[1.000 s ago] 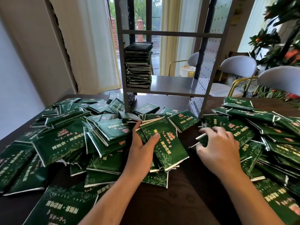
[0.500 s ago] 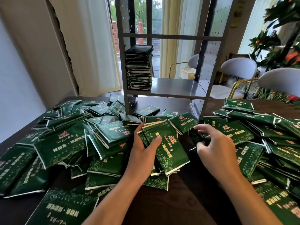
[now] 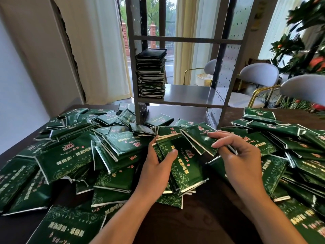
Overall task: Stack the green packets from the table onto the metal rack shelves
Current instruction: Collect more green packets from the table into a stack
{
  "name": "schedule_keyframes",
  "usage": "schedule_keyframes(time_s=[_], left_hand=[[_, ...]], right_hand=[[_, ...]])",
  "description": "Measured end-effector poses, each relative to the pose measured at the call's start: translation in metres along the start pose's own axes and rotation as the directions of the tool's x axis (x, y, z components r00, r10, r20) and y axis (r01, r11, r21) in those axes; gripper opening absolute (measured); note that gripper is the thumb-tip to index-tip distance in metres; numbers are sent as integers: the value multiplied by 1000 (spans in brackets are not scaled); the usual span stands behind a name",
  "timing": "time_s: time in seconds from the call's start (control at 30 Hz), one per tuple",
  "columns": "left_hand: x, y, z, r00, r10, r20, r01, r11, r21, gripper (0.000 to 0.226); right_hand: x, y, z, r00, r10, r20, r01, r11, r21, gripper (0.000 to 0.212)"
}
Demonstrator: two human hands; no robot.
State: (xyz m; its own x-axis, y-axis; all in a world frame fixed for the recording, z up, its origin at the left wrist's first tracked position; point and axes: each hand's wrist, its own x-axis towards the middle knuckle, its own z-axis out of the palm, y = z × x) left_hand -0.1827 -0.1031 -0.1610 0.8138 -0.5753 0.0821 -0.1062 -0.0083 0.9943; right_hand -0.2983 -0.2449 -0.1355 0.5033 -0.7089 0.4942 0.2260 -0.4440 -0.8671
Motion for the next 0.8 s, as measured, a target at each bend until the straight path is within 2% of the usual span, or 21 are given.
schedule_keyframes(time_s=[0.13, 0.23, 0.37, 0.43, 0.47, 0.6, 0.7, 0.8], left_hand=[[1, 2, 0, 999, -44, -6, 44, 997, -62, 27], [3, 3, 0, 997, -69, -24, 67, 992, -103, 24], [2, 4, -1, 999, -31, -11, 30, 998, -62, 31], [1, 3, -1, 1000, -13, 2, 13, 1000, -19, 32], [1, 2, -1, 1000, -2, 7, 2, 1000, 9, 33], [-1, -2, 1, 996, 39, 83, -51, 986, 156, 45], [-3, -3, 1, 992, 30, 119, -52, 981, 188, 60], [-5, 0, 1, 992, 25, 120, -49, 978, 205, 51]], right_hand=[[-1, -3, 1, 979, 28, 201, -47, 995, 87, 49], [-4, 0, 3, 939, 14, 345, -16, 1000, 4, 50], [-9, 0, 4, 880, -66, 470, 158, 975, -159, 52], [-9, 0, 3, 836, -27, 548, 134, 979, -156, 60], [-8, 2, 1, 836, -29, 548, 144, 975, -167, 62], [-6, 7, 2, 862, -151, 484, 342, 877, -336, 59], [-7, 7, 0, 830, -104, 547, 382, 821, -424, 71], [-6, 5, -1, 849, -23, 529, 346, 780, -522, 62]])
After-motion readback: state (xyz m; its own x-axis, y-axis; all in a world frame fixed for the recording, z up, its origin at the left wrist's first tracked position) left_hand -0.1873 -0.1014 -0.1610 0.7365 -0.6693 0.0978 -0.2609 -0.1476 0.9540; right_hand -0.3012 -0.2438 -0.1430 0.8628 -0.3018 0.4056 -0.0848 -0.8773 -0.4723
